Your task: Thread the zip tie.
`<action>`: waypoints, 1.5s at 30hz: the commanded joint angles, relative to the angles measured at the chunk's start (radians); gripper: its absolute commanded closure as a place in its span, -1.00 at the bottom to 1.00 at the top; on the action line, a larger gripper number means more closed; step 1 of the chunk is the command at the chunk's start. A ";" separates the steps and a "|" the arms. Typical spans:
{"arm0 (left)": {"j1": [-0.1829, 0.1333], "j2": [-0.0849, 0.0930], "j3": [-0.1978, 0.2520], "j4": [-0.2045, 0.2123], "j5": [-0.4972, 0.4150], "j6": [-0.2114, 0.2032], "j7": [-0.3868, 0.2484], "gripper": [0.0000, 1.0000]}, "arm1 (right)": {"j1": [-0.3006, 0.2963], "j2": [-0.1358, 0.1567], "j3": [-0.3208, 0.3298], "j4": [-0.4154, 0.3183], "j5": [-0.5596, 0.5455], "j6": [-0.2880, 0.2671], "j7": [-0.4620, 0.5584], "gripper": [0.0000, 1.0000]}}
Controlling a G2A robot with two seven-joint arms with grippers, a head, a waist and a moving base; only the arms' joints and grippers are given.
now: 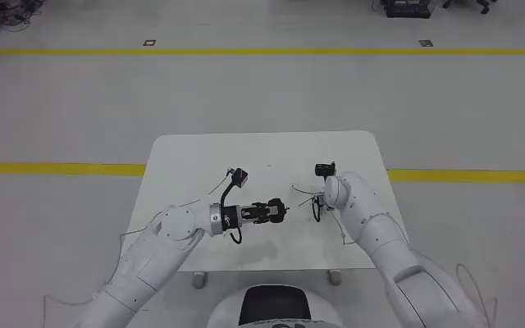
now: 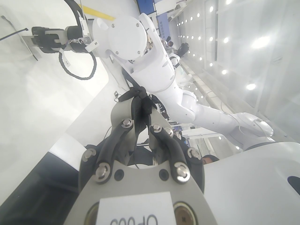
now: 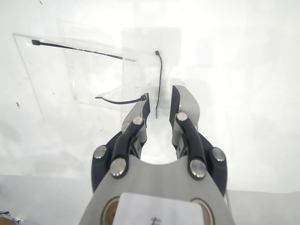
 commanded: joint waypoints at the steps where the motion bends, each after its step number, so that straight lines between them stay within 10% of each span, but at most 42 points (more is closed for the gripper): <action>1: 0.000 0.000 0.000 0.000 0.000 0.000 0.000 1.00 | 0.005 -0.002 -0.003 0.009 0.004 0.001 -0.004 0.70; 45: 0.000 0.000 0.000 0.000 0.000 0.000 0.000 1.00 | 0.068 -0.030 -0.038 0.144 0.049 -0.003 -0.048 1.00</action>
